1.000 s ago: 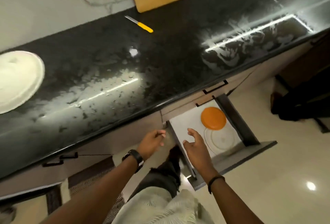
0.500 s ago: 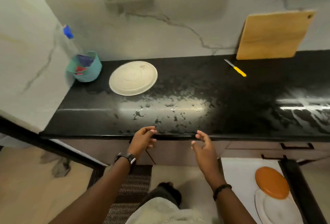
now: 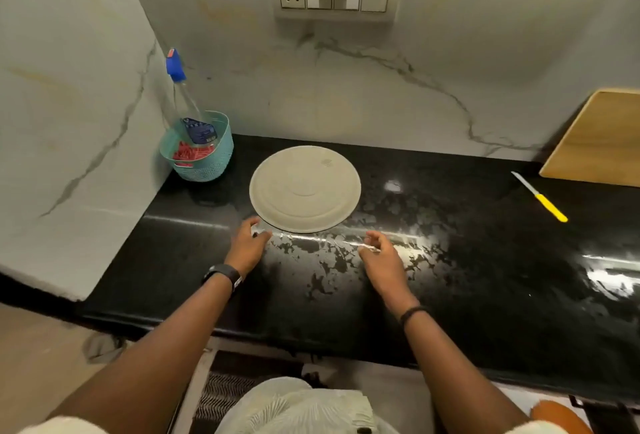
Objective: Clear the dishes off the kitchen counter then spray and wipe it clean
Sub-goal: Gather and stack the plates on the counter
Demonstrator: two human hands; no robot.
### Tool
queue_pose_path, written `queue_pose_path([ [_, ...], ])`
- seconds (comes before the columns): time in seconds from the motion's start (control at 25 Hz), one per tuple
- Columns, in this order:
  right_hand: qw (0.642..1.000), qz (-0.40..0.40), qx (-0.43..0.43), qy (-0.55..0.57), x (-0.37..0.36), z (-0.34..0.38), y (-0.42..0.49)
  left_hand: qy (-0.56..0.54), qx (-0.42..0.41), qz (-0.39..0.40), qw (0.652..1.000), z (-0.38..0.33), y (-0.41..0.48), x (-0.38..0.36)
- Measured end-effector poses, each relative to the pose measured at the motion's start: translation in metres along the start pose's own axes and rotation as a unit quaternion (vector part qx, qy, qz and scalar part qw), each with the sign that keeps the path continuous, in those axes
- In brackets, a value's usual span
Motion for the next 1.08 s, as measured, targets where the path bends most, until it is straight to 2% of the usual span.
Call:
queue_pose_path([
  [0.12, 1.000, 0.008, -0.014, -0.016, -0.016, 0.020, 0.051, 0.021, -0.004, 0.007, 1.000, -0.021, 0.053, 0.016],
  [0.28, 0.998, 0.028, -0.057, 0.003, -0.032, 0.038, 0.103, 0.018, 0.049, -0.002, 0.999, -0.029, 0.108, 0.032],
  [0.4, 0.988, 0.029, -0.101, 0.112, -0.041, 0.039, 0.129, 0.014, 0.049, -0.002, 0.999, -0.023, 0.136, 0.038],
  [0.64, 0.938, 0.012, -0.214, 0.272, -0.045, 0.033, 0.150, -0.039, 0.060, -0.011, 0.997, -0.010, 0.163, 0.039],
  [0.8, 0.906, 0.126, -0.223, 0.337, -0.064, 0.049, 0.147, -0.127, 0.100, 0.003, 0.987, -0.014, 0.157, 0.019],
  [0.92, 0.925, 0.154, -0.220, 0.268, -0.090, 0.054, 0.130, -0.149, 0.112, 0.008, 0.982, -0.030, 0.147, -0.005],
  [1.08, 0.970, 0.003, -0.139, 0.198, -0.067, 0.039, 0.119, -0.014, 0.086, 0.001, 0.996, -0.029, 0.146, -0.008],
])
Point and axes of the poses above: each hand's wrist, its own y-axis towards the middle knuckle, its own x-axis out of the back of the hand, z = x × y, the point moved 9 cm from there along y, towards the middle knuckle, and after that the axes turned 3 degrees about z, right-handed, at the moved point
